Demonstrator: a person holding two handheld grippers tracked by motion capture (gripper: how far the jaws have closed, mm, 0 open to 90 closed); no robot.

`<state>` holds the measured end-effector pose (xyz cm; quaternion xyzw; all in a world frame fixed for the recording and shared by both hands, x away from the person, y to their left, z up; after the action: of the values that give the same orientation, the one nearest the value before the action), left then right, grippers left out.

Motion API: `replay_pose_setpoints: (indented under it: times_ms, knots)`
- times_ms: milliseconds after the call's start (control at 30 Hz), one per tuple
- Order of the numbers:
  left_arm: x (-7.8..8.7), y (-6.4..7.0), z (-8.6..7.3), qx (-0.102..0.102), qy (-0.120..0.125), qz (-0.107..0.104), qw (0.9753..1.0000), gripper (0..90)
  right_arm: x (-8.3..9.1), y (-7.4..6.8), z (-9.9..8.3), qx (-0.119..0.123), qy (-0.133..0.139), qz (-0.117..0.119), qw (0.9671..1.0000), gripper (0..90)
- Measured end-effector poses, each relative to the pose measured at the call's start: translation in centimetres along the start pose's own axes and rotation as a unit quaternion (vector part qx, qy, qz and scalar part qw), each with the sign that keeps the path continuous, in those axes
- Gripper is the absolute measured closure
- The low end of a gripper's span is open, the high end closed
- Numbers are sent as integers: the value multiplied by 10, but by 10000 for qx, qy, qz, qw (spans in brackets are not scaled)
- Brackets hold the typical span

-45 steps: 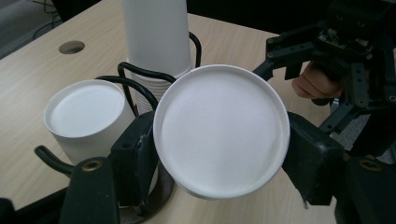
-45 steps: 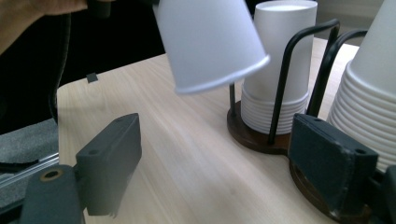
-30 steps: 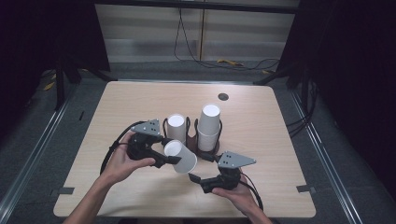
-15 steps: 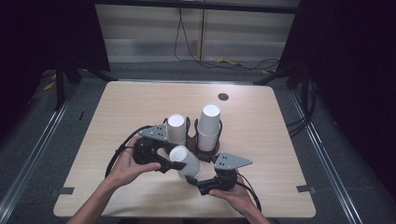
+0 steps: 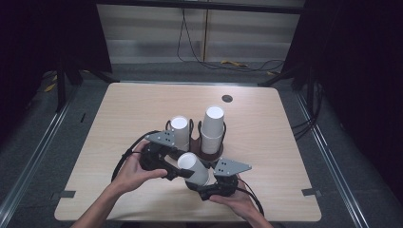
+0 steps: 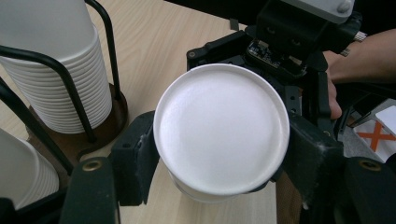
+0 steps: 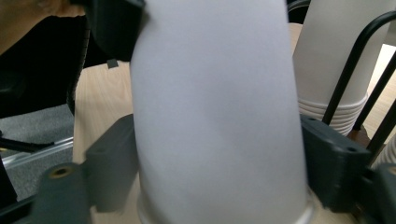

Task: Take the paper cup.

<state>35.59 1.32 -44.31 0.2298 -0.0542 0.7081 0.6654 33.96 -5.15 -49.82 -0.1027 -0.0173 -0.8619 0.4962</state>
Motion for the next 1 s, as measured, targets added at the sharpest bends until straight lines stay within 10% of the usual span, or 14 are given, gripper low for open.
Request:
replay_pose_setpoints:
  times_ms: [667, 1000]
  knots:
    - [4, -3, 2, -55, 211, 23, 9998, 229, 5, 1, -1, -238, -369, 156, 9989, 256]
    - [14, -14, -5, -138, 106, 383, 9991, 157, 8, 6, -3, -399, -565, 68, 9976, 265]
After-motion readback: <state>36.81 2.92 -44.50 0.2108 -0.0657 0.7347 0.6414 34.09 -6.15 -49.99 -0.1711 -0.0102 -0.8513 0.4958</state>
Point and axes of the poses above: each handheld gripper's, and its own axes: x roughly backward along the jaws, z roughly out of its top, y roughly to its right, the point moved 10 cm from there along -x, roughly forward along the jaws, and after that the axes turned 9 degrees about y, right-handed, at the moved point
